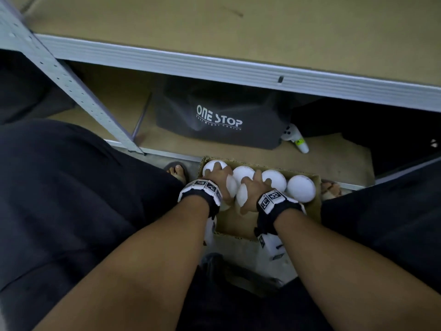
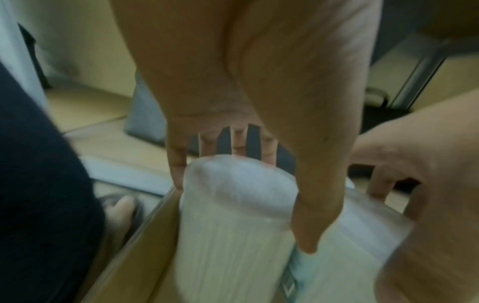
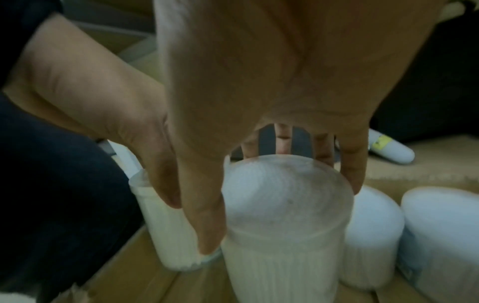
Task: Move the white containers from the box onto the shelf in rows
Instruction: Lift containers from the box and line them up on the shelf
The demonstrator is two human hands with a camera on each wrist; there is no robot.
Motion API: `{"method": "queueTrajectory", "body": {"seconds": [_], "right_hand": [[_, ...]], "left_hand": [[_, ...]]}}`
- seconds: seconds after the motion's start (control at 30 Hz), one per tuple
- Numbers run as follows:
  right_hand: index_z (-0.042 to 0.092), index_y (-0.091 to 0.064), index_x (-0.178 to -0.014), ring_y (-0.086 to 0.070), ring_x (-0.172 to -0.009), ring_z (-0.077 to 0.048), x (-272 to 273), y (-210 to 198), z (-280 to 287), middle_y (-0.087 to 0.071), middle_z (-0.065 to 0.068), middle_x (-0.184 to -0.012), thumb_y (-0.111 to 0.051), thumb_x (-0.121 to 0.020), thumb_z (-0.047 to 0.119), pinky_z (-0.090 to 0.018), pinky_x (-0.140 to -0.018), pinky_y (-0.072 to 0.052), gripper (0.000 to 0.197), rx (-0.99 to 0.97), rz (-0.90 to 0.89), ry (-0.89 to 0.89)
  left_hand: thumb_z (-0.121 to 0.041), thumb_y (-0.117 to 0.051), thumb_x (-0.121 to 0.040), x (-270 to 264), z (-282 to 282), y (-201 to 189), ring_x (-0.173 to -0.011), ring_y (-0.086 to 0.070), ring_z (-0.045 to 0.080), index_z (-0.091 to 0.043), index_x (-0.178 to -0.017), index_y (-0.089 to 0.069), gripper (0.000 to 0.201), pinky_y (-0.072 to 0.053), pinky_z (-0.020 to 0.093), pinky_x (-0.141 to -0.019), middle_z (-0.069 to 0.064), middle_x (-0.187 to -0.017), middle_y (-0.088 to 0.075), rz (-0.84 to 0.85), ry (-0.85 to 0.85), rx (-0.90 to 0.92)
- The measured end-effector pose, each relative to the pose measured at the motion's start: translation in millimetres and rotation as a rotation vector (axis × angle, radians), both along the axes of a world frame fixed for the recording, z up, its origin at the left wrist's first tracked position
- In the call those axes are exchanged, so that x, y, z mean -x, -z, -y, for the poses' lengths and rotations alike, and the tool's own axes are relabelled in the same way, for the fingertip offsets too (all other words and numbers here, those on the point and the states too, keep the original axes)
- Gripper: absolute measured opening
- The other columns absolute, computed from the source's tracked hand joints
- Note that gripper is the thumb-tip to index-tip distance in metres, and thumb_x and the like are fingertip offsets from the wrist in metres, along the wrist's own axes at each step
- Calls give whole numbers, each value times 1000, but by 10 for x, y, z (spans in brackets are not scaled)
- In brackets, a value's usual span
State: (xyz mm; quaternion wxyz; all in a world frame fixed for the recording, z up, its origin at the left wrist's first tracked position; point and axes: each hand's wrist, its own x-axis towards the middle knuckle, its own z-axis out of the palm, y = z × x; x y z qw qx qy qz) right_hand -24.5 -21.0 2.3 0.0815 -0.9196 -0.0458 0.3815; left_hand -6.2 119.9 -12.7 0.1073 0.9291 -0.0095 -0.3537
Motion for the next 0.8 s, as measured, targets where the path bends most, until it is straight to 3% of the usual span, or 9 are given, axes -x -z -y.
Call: {"method": "queueTrajectory", "body": {"seconds": [0.07, 0.2, 0.33, 0.43, 0.7, 0.8], "right_hand": [[29, -34, -137, -31, -131, -40, -29, -181, 72, -16, -9, -147, -75, -70, 33, -47, -98, -42, 79, 26, 49, -23], [22, -33, -139, -17, -141, -42, -140, -662, 237, -13, -11, -153, -77, -69, 21, -49, -105, -40, 83, 45, 64, 43], [24, -40, -131, -28, -132, -40, -196, -1273, 403, -21, -6, -145, -82, -60, 23, -48, -96, -46, 82, 99, 168, 75], [28, -45, -127, -30, -123, -39, -190, -1751, 515, -20, -3, -135, -83, -60, 23, -50, -94, -41, 77, 125, 266, 124], [37, -45, -125, -35, -117, -32, -19, -2704, 800, -27, 6, -115, -85, -56, 29, -43, -86, -45, 80, -116, 447, 205], [38, -43, -130, -39, -119, -29, 23, -2920, 861, -34, 5, -124, -82, -58, 31, -41, -91, -46, 83, -221, 585, 200]], "left_hand": [[-58, -71, -29, -67, 65, -145, -114, -49, 32, -37, -110, -43, 88, -51, 50, -85, 0, -117, -45, 58, 4, 24], [-35, -85, -46, -92, 270, -831, -108, -50, 31, -32, -122, -44, 86, -52, 47, -86, 1, -120, -40, 167, 22, 178], [-34, -85, -50, -186, 418, -1339, -112, -44, 30, -33, -120, -45, 81, -51, 48, -88, 0, -119, -37, 250, 68, 290], [-35, -86, -50, -261, 465, -1734, -114, -45, 29, -32, -123, -45, 83, -50, 49, -92, 0, -120, -37, 318, 102, 361], [-36, -83, -52, -244, 543, -2781, -117, -43, 24, -36, -127, -46, 84, -46, 46, -94, -6, -126, -40, 544, 217, 428], [-38, -82, -55, -213, 475, -3036, -118, -46, 22, -37, -126, -47, 80, -46, 43, -96, -9, -128, -42, 642, 181, 509]]}}
